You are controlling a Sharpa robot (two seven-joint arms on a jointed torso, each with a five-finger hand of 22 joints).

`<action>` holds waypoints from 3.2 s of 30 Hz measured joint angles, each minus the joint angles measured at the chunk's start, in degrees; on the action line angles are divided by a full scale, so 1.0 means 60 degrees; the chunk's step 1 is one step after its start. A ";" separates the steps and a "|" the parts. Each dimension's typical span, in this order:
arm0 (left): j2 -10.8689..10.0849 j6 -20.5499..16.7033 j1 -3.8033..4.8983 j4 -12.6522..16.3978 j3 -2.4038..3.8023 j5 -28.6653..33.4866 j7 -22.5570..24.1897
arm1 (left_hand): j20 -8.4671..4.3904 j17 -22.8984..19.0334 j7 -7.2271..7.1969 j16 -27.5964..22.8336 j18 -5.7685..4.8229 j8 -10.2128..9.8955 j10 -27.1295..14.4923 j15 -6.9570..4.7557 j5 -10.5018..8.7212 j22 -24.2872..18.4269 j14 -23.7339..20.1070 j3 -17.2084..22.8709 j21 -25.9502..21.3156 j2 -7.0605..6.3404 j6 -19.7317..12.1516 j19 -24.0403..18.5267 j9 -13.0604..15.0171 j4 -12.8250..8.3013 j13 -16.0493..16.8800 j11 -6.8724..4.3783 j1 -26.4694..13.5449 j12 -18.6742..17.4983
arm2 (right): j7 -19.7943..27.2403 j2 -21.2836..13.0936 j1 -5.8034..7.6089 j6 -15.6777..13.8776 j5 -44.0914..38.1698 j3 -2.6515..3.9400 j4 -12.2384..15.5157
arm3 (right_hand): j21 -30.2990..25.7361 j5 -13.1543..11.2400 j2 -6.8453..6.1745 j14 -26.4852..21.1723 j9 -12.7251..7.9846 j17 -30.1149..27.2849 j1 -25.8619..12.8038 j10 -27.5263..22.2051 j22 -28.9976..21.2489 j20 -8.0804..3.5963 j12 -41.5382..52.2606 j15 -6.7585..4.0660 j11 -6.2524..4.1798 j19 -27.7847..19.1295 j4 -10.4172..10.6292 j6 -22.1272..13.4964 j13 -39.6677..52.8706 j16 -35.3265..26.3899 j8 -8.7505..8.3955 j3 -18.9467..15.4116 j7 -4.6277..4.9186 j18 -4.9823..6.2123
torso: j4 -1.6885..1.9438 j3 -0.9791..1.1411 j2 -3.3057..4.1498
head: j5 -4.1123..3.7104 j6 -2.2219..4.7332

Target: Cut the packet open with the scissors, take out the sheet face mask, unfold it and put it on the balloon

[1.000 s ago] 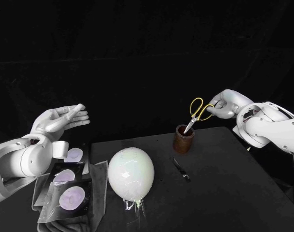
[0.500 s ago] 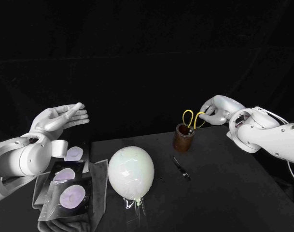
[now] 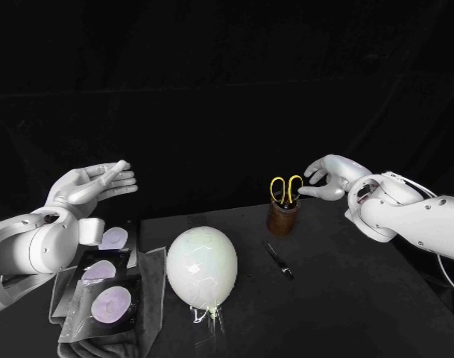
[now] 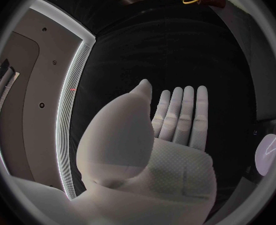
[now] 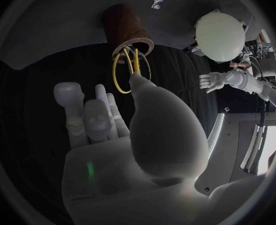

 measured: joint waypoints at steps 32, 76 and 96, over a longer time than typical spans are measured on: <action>-0.1363 0.0820 -0.0166 0.1001 -0.0228 -0.2058 -0.0407 | -0.0363 0.0025 -0.0068 0.0344 0.0174 0.0040 0.1152 -0.0475 0.0000 0.0085 0.1270 0.0877 0.0345 -0.0098 0.0958 0.0752 -0.0206 -0.0266 -0.0020 -0.0454 0.1593 -0.0207 | 0.3898 -0.2081 0.0641 -0.2086 0.5108 -0.0057 0.3129 | 0.2301 0.0088 0.1243 0.0543 -0.0267 0.1287 0.1902 0.1057 0.0001 -0.0316 0.0962 -0.0368 -0.0431 0.1107 -0.0290 0.1330 -0.0005 0.0796 -0.0111 -0.0423 -0.0321 -0.0235 | 0.0091 0.0010 -0.0139 | 0.0510 -0.0298; -0.2514 -0.0611 -0.2388 0.2025 -0.0782 -1.1627 -0.1956 | 0.0080 -0.1823 -0.0627 -0.2245 -0.0884 -0.1626 -0.3440 -0.0001 -0.0001 -0.0954 -0.4892 -0.3684 -0.2879 -0.1805 -0.2295 -0.4698 -0.1295 0.0098 -0.0142 -0.0682 0.1039 -0.0827 | 0.3696 0.1169 -0.1265 -0.0681 0.2512 -0.0167 0.2411 | 0.4026 0.0052 0.0629 0.0592 -0.0583 0.2399 0.1581 0.1607 -0.0001 -0.0379 0.0058 -0.0416 -0.0471 0.1612 -0.0045 0.1582 -0.0013 0.1551 -0.0455 0.0161 -0.0319 -0.0526 | 0.0401 -0.0062 -0.0581 | 0.4042 -0.2222; -0.1878 -0.0880 -0.2753 0.1797 -0.0784 -1.4600 -0.3595 | 0.0033 -0.2163 -0.0522 -0.2319 -0.0884 -0.1700 -0.5322 -0.0516 -0.0001 -0.0989 -0.5933 -0.3821 -0.3107 -0.1937 -0.2500 -0.5155 -0.1343 0.0105 -0.0213 -0.0741 0.0575 -0.0907 | 0.3454 0.1146 -0.1447 -0.0666 0.2267 -0.0159 0.2462 | 0.3953 0.0017 0.0629 0.0556 -0.0599 0.2361 0.1581 0.1574 -0.0003 -0.0344 0.0021 -0.0379 -0.0438 0.1574 -0.0094 0.1550 -0.0011 0.1541 -0.0500 0.0265 -0.0291 -0.0527 | 0.0394 -0.0057 -0.0591 | 0.3922 -0.2223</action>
